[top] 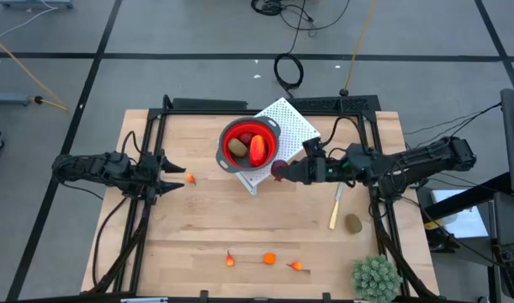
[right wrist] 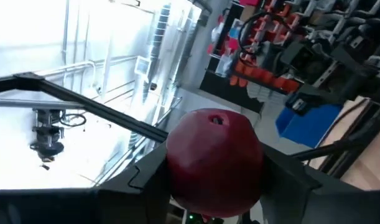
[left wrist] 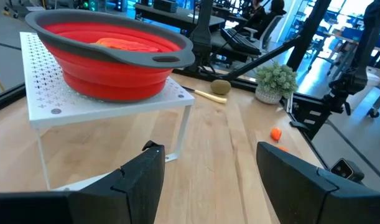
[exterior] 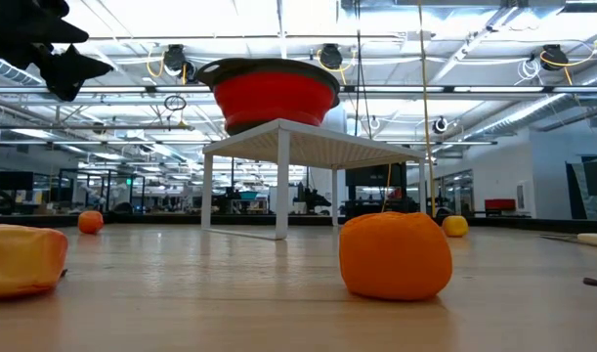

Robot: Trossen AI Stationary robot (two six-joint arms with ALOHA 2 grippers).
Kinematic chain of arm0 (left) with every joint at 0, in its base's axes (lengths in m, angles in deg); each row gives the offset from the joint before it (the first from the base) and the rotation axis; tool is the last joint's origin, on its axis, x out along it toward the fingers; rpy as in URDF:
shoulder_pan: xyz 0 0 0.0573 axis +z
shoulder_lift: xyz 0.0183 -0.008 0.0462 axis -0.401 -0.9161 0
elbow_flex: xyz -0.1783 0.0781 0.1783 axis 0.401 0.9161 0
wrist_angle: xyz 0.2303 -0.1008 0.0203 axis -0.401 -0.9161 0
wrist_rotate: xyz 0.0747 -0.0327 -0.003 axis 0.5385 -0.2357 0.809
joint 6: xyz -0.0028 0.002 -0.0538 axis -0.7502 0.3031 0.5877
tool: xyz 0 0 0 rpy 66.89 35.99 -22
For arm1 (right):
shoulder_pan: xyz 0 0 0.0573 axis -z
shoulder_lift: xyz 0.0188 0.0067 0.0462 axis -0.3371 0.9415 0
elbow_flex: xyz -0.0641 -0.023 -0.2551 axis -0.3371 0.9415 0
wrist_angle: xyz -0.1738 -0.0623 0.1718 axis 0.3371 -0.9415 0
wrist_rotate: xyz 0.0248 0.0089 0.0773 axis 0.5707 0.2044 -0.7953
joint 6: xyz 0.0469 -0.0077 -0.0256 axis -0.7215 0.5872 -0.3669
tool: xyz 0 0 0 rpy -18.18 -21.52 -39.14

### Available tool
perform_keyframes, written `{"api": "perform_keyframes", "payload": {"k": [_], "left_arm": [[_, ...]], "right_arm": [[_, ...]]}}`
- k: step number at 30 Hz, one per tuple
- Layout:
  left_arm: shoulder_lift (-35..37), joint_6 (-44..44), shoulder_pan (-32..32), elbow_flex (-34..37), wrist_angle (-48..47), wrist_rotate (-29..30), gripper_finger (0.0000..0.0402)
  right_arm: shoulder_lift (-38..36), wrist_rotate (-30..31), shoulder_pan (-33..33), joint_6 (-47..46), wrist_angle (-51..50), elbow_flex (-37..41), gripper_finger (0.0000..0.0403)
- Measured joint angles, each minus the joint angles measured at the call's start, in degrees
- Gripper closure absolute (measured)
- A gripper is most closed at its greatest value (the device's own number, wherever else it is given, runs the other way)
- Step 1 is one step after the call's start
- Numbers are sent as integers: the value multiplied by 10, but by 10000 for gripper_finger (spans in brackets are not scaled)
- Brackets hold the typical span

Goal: Pick & Place Fruit
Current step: Put the pomegranate into the red strainer bowl on the shelf

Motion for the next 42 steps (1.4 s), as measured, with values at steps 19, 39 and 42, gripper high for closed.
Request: {"api": "perform_keyframes", "payload": {"k": [19, 39, 42], "left_arm": [[0, -46, 0, 0, 0, 0, 149], [0, -67, 0, 0, -5, 0, 149], [0, -78, 0, 0, -5, 0, 149]], "right_arm": [[0, -44, 1, 273, -69, 0, 223], [0, 126, 75, 651, -211, 0, 221], [0, 125, 102, 652, -211, 0, 221]]}}
